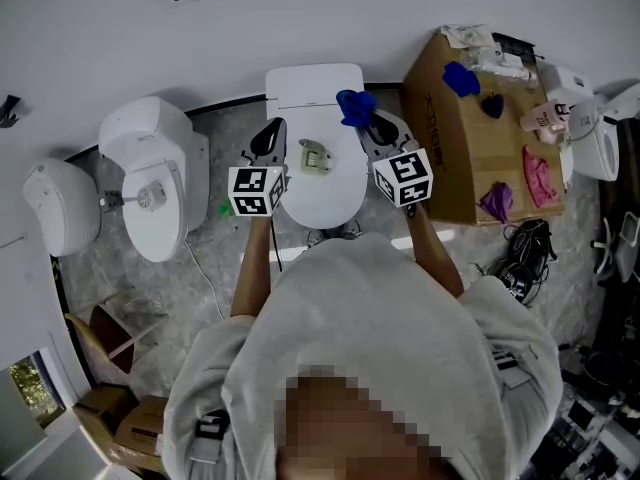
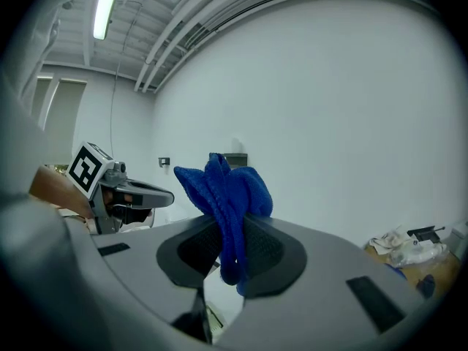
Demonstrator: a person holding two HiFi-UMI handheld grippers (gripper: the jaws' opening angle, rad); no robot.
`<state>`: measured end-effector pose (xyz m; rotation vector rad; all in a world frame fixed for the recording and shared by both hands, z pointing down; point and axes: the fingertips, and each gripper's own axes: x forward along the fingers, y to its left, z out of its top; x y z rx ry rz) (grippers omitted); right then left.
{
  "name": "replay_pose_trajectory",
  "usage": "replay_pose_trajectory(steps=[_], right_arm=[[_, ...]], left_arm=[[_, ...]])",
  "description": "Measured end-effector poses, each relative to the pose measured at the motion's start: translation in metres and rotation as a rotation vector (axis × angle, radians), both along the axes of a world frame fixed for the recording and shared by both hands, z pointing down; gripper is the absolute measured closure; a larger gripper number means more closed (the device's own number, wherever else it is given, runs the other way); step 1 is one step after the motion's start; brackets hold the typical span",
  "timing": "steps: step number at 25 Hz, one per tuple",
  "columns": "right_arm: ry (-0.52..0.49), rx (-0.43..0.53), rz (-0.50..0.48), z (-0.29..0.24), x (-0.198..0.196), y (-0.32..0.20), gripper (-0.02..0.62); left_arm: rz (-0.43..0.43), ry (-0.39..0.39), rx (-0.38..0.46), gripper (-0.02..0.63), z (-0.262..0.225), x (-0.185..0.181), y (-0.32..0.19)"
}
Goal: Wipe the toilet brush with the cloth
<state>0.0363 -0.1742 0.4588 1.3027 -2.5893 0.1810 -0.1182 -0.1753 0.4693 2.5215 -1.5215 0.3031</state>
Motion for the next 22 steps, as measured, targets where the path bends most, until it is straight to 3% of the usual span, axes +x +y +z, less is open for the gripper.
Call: replay_pose_trajectory(steps=[22], right_arm=[[0.002, -0.022, 0.016, 0.0102, 0.0016, -0.0097, 0.508]], left_arm=[[-0.007, -0.001, -0.016, 0.583, 0.0080, -0.0020, -0.0074]])
